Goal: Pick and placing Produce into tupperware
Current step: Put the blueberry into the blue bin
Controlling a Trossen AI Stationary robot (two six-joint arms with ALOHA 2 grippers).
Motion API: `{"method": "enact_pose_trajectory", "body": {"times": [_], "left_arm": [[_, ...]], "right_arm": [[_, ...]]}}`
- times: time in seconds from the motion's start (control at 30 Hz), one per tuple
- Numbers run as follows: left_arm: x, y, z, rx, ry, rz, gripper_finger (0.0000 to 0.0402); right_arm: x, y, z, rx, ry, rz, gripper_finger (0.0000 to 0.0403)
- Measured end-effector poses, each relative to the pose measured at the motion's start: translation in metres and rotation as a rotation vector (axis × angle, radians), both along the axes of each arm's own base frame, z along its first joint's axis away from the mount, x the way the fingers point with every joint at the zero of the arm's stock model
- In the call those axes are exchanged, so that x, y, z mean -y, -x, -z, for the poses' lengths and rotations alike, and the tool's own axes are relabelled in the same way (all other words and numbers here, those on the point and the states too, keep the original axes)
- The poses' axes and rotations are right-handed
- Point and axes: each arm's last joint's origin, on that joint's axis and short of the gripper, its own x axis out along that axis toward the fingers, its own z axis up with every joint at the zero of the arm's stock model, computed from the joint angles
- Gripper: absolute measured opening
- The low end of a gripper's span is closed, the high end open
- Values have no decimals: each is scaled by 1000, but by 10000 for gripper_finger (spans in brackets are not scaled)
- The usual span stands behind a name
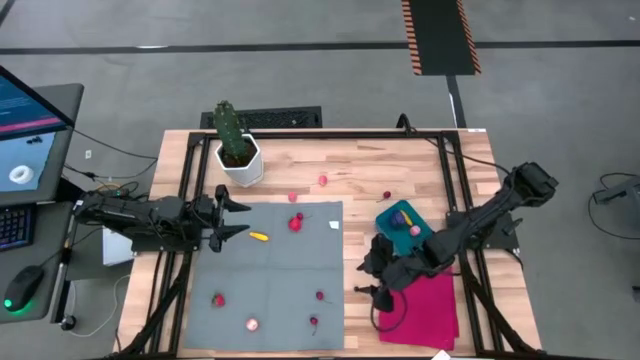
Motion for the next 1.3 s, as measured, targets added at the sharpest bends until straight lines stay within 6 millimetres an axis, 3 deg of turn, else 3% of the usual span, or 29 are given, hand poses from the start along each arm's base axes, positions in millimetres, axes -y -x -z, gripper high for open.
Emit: {"method": "enact_pose_trajectory", "body": {"times": [0.33,0.5,0.6,0.93,1.3], "left_arm": [[0,0,0,0,0,-1,249],[0,0,0,-2,0,-1,249],[0,0,0,-4,-1,-1,249],[0,-1,1,-19,-3,-1,249],[0,-1,2,-24,-3,-1,249]], "right_arm": [[-6,12,7,-28,45,146,302],[-13,0,31,-122,18,157,302],[-13,-7,47,-246,117,189,302],[-39,-42,47,-325,183,154,302],[-40,-49,62,-431,264,182,302]]}}
